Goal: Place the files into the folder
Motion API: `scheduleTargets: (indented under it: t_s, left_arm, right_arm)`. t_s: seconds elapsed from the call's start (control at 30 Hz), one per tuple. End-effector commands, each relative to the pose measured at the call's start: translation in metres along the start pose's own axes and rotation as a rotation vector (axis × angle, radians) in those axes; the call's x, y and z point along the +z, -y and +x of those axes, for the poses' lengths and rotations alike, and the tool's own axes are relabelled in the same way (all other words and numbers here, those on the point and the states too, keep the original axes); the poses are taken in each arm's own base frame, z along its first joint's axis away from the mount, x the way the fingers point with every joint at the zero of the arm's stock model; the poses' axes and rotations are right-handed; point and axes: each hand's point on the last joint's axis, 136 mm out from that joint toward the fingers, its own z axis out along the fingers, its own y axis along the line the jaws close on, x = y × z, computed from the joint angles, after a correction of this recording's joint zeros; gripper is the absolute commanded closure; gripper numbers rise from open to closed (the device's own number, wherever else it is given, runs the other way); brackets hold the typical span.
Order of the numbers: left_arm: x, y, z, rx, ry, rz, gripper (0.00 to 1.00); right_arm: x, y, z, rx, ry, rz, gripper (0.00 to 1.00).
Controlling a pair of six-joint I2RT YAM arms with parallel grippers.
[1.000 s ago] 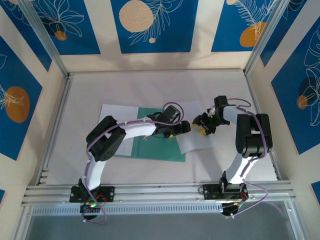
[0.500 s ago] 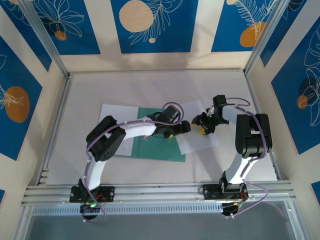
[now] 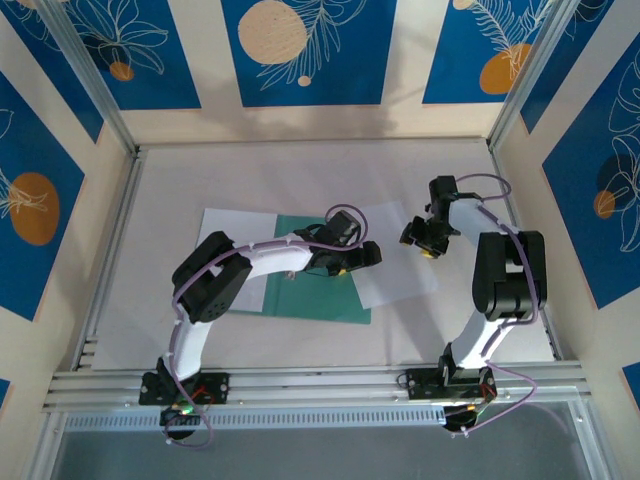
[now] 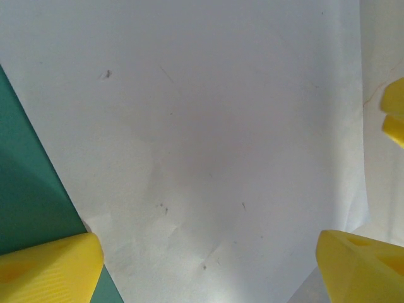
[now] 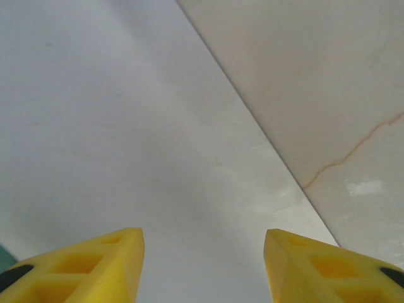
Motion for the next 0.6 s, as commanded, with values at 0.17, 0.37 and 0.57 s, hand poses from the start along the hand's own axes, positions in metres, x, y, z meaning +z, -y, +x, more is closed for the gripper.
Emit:
scheduleTargets:
  t_s: [0.17, 0.37, 0.57]
  left_arm:
    - [0.006, -0.027, 0.006, -0.032, -0.03, -0.069, 0.11]
    - [0.006, -0.024, 0.006, -0.031, -0.031, -0.055, 0.11]
    - [0.007, -0.021, 0.005, -0.033, -0.035, -0.039, 0.09]
  right_arm:
    - [0.018, 0.012, 0.0, -0.01, -0.063, 0.068, 0.46]
    - [0.026, 0.008, 0.005, -0.002, -0.098, 0.037, 0.46]
    - [0.029, -0.011, 0.015, 0.021, -0.156, -0.1, 0.46]
